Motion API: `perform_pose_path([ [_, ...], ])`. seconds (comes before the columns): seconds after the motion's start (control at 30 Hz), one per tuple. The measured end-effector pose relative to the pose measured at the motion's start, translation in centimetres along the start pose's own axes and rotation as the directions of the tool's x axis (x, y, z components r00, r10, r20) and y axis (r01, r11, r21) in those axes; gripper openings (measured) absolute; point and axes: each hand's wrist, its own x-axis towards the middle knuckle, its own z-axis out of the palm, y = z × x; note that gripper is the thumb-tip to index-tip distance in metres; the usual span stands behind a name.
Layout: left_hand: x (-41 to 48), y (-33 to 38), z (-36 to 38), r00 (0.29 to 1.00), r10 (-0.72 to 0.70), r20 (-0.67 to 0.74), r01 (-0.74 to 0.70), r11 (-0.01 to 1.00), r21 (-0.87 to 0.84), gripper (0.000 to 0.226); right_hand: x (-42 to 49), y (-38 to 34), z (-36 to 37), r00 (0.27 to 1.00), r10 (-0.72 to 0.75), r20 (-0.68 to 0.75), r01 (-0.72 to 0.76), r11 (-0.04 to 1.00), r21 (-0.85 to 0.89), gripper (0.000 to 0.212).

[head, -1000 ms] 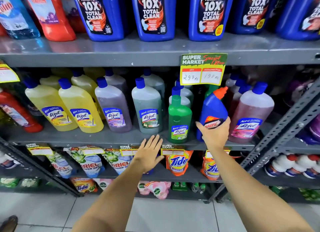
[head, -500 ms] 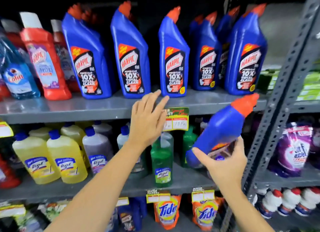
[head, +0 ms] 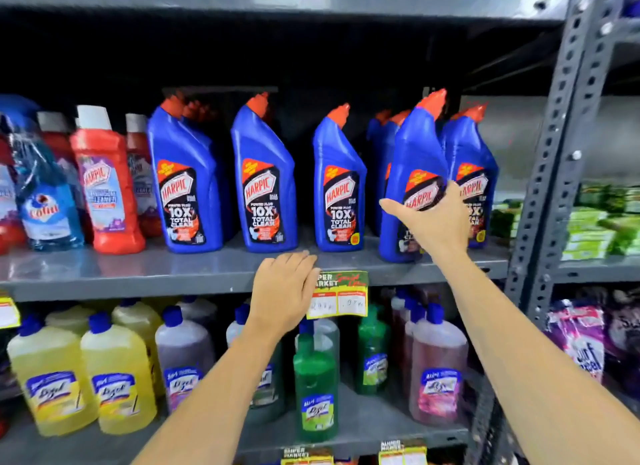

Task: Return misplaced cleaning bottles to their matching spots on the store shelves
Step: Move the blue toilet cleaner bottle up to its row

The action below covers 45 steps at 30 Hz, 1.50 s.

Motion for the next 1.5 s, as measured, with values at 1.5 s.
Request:
perform_pose_path([
  [1.5,-0.3,0.2,0.9,0.996,-0.044,-0.075,0.045,0.999,0.011,0.041,0.2,3.6,4.1,0.992,0.084,0.092,-0.053,0.954,-0.295,0.126],
])
